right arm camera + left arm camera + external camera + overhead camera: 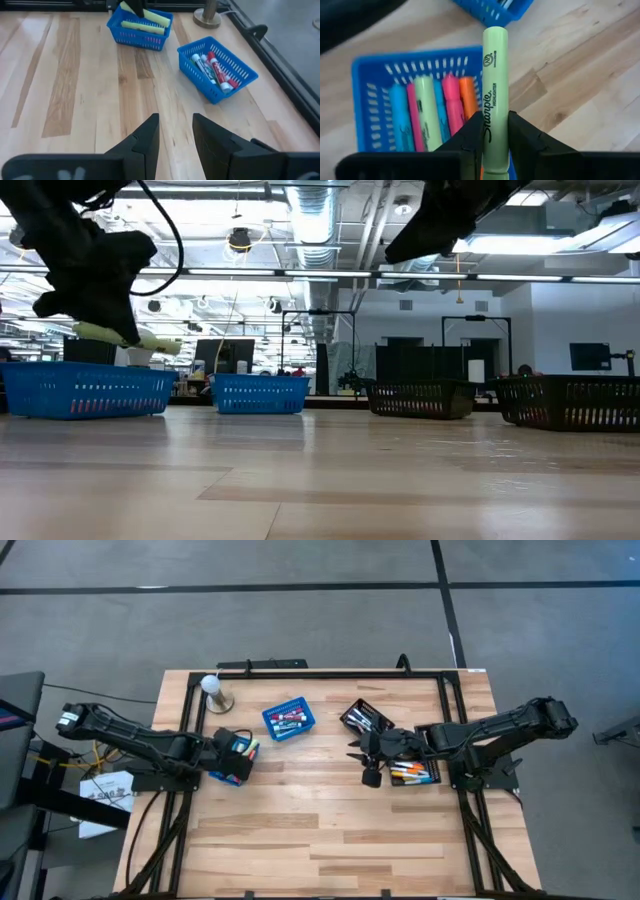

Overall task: Pick & Place Markers
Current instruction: Put the light green highlighter pen into the left blue bin, then return to Home Position

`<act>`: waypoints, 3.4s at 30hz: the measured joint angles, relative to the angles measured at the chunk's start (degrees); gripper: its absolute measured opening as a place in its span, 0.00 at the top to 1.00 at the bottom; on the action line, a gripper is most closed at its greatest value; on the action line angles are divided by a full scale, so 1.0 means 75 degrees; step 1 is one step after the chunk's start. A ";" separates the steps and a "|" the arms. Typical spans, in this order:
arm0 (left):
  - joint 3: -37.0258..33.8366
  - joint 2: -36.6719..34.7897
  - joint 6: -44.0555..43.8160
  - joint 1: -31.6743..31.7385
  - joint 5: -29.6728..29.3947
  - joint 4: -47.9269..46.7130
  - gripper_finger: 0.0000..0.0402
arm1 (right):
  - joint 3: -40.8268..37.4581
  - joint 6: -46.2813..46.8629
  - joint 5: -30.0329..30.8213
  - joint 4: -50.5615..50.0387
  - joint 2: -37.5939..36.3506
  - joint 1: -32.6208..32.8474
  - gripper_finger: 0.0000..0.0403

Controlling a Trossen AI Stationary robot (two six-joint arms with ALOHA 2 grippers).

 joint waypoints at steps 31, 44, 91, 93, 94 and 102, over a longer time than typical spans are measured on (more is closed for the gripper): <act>-0.0528 0.0563 -0.0552 0.0064 0.0245 0.0242 0.68 | 0.0000 0.0451 -0.0003 0.0020 0.0000 0.0268 0.73; -0.0528 0.0542 -0.0089 0.0015 0.0170 0.0374 0.66 | 0.0000 0.0450 0.0000 0.0220 0.0000 0.0268 0.73; -0.1752 -0.4516 0.7006 0.0336 -0.2474 0.5852 0.66 | -0.3011 0.0025 -0.3136 0.0293 -0.7943 -0.2218 0.73; -0.1752 -0.4624 0.7080 0.0529 -0.2524 0.5846 0.66 | -0.3291 0.0002 -0.3132 0.0103 -0.8500 -0.2373 0.73; -0.1752 -0.4683 0.7089 0.0618 -0.2506 0.5821 0.66 | -0.3422 0.0016 -0.3133 0.0022 -0.8750 -0.2438 0.73; -0.2400 -0.5283 0.6640 0.0938 -0.2614 0.5693 0.66 | -0.4546 0.0266 -0.3008 0.0408 -0.9674 -0.2646 0.73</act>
